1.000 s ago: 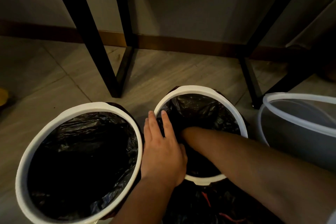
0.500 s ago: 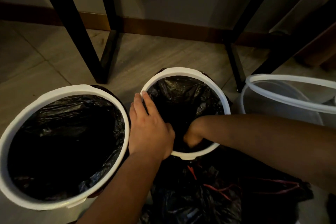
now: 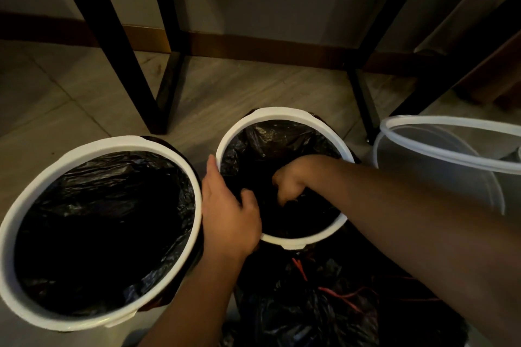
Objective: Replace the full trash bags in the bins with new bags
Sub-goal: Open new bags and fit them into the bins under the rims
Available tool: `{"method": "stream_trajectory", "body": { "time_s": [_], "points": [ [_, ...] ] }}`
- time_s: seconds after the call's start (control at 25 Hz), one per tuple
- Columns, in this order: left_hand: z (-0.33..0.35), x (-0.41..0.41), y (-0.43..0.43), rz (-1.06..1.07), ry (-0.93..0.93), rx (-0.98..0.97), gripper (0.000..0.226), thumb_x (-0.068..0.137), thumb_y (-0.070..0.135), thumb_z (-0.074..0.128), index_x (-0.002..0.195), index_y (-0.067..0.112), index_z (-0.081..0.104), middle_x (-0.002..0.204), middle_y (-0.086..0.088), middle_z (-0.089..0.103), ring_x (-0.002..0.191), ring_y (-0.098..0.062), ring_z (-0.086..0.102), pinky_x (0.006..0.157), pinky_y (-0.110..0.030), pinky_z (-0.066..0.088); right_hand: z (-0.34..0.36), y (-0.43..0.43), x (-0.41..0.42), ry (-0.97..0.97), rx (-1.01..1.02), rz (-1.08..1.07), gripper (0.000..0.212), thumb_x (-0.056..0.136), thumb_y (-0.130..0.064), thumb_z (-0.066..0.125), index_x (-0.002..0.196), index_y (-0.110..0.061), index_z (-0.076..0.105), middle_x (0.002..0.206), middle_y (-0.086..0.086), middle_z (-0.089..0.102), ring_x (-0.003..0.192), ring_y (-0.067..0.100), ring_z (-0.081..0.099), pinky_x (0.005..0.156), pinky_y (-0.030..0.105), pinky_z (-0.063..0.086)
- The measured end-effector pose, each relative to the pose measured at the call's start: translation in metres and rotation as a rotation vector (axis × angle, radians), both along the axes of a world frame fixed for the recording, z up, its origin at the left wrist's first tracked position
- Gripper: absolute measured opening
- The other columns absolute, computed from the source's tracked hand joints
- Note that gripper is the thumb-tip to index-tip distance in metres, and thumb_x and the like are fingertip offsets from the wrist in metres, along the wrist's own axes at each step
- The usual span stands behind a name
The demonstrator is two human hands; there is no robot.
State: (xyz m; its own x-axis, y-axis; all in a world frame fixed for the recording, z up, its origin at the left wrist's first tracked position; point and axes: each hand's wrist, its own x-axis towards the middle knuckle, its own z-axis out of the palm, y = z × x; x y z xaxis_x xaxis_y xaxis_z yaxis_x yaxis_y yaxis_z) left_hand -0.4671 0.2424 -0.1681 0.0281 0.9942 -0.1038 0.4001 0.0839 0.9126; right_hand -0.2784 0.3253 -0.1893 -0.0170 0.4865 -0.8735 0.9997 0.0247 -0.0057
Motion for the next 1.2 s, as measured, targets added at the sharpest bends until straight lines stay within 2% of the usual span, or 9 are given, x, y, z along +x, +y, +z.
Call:
{"method": "stream_trajectory", "body": {
  "time_s": [0.16,0.36,0.56,0.64,0.72,0.84,0.96,1.04,1.2],
  "points": [
    [0.002,-0.001,-0.002,-0.006,0.072,-0.037,0.088,0.095,0.012,0.06,0.166,0.027,0.012,0.165,-0.007,0.034,0.151,-0.021,0.033,0.123,-0.031,0.028,-0.032,0.006,-0.009,-0.097,-0.134,-0.004,0.061,0.102,-0.036,0.056,0.156,-0.012,0.044,0.155,0.016,0.049,0.129,0.034,0.056,0.107,0.043,0.047],
    [-0.001,0.001,-0.002,-0.008,0.093,-0.055,0.09,0.094,0.013,0.058,0.166,0.034,0.008,0.166,-0.006,0.031,0.151,-0.022,0.034,0.118,-0.028,0.028,-0.023,-0.004,-0.025,-0.055,-0.079,0.115,0.043,0.107,-0.018,0.053,0.148,-0.003,0.053,0.152,0.02,0.053,0.135,0.038,0.054,0.102,0.034,0.043],
    [0.008,0.005,-0.001,0.027,0.036,-0.093,0.085,0.099,0.019,0.06,0.168,0.022,0.009,0.166,-0.01,0.035,0.15,-0.024,0.038,0.124,-0.036,0.032,0.069,-0.049,-0.003,0.207,0.519,-0.094,0.018,0.093,-0.019,0.058,0.104,-0.019,0.072,0.109,0.004,0.074,0.085,0.018,0.066,0.077,0.033,0.056],
    [0.013,0.005,-0.005,0.088,-0.093,-0.177,0.076,0.101,0.029,0.059,0.165,0.023,0.019,0.159,-0.006,0.048,0.144,-0.025,0.048,0.121,-0.048,0.04,0.085,-0.104,0.013,0.375,0.998,-0.414,0.014,0.093,-0.03,0.065,0.105,-0.029,0.071,0.088,-0.014,0.073,0.081,0.004,0.067,0.074,0.023,0.055],
    [0.012,0.002,-0.021,0.157,-0.202,-0.298,0.06,0.101,0.041,0.057,0.157,0.029,0.036,0.145,0.003,0.059,0.133,-0.021,0.057,0.115,-0.05,0.045,0.082,-0.163,0.017,0.401,1.25,-0.736,0.014,0.092,-0.045,0.064,0.1,-0.033,0.067,0.078,-0.021,0.07,0.072,-0.003,0.066,0.062,0.018,0.05],
    [0.005,-0.005,-0.052,0.252,-0.203,-0.477,0.049,0.098,0.059,0.058,0.135,0.028,0.056,0.122,0.01,0.066,0.112,-0.016,0.062,0.097,-0.042,0.047,0.056,-0.208,0.016,0.379,1.069,-1.22,0.043,0.087,-0.065,0.066,0.118,-0.036,0.065,0.08,-0.015,0.075,0.069,0.005,0.074,0.065,0.032,0.062],
    [0.0,-0.01,-0.059,0.286,-0.128,-0.417,0.047,0.094,0.065,0.061,0.088,0.018,0.058,0.074,0.01,0.067,0.07,-0.009,0.064,0.068,-0.038,0.046,0.038,-0.197,0.023,0.643,0.935,-1.548,0.032,0.094,-0.045,0.074,0.112,-0.019,0.073,0.08,0.001,0.079,0.066,0.024,0.079,0.059,0.039,0.065],
    [0.004,-0.013,-0.051,0.201,-0.093,-0.357,0.048,0.101,0.053,0.058,0.072,0.016,0.047,0.049,0.011,0.049,0.045,-0.006,0.047,0.057,-0.036,0.04,0.034,-0.187,0.019,0.746,0.923,-1.602,0.015,0.098,-0.031,0.072,0.092,-0.019,0.08,0.076,0.011,0.078,0.066,0.03,0.079,0.059,0.042,0.066],
    [0.004,-0.03,-0.035,0.132,-0.022,-0.294,0.044,0.105,0.039,0.056,0.069,0.017,0.044,0.042,0.01,0.04,0.037,-0.006,0.036,0.047,-0.032,0.033,0.028,-0.184,0.002,0.864,0.853,-1.589,0.019,0.1,-0.028,0.069,0.085,-0.03,0.081,0.075,0.015,0.078,0.068,0.033,0.079,0.059,0.039,0.065]
  ]
}}
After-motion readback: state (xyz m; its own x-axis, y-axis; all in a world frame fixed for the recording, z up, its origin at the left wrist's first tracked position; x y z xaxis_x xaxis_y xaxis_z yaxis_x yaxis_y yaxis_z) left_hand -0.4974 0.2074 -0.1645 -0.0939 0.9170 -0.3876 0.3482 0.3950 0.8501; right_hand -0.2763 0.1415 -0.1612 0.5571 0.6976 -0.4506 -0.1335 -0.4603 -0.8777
